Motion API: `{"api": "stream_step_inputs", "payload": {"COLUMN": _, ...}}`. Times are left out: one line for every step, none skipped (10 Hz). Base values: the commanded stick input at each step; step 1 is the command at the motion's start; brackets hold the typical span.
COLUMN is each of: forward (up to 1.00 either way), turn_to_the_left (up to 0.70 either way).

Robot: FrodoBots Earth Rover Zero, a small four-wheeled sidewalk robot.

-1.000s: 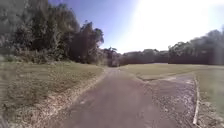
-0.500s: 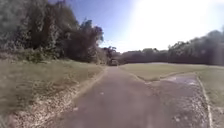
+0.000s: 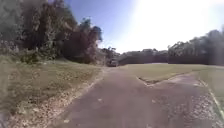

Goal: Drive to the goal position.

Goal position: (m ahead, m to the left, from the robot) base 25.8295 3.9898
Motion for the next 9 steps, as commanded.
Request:
{"api": "stream_step_inputs", "payload": {"forward": 0.5, "turn_to_the_left": 0.0}}
{"api": "stream_step_inputs", "payload": {"forward": 0.5, "turn_to_the_left": 0.0}}
{"api": "stream_step_inputs", "payload": {"forward": 0.5, "turn_to_the_left": 0.0}}
{"api": "stream_step_inputs", "payload": {"forward": 0.5, "turn_to_the_left": 0.0}}
{"api": "stream_step_inputs", "payload": {"forward": 0.5, "turn_to_the_left": 0.0}}
{"api": "stream_step_inputs", "payload": {"forward": 0.5, "turn_to_the_left": 0.0}}
{"api": "stream_step_inputs", "payload": {"forward": 0.5, "turn_to_the_left": 0.0}}
{"api": "stream_step_inputs", "payload": {"forward": 0.5, "turn_to_the_left": 0.0}}
{"api": "stream_step_inputs", "payload": {"forward": 0.5, "turn_to_the_left": 0.0}}
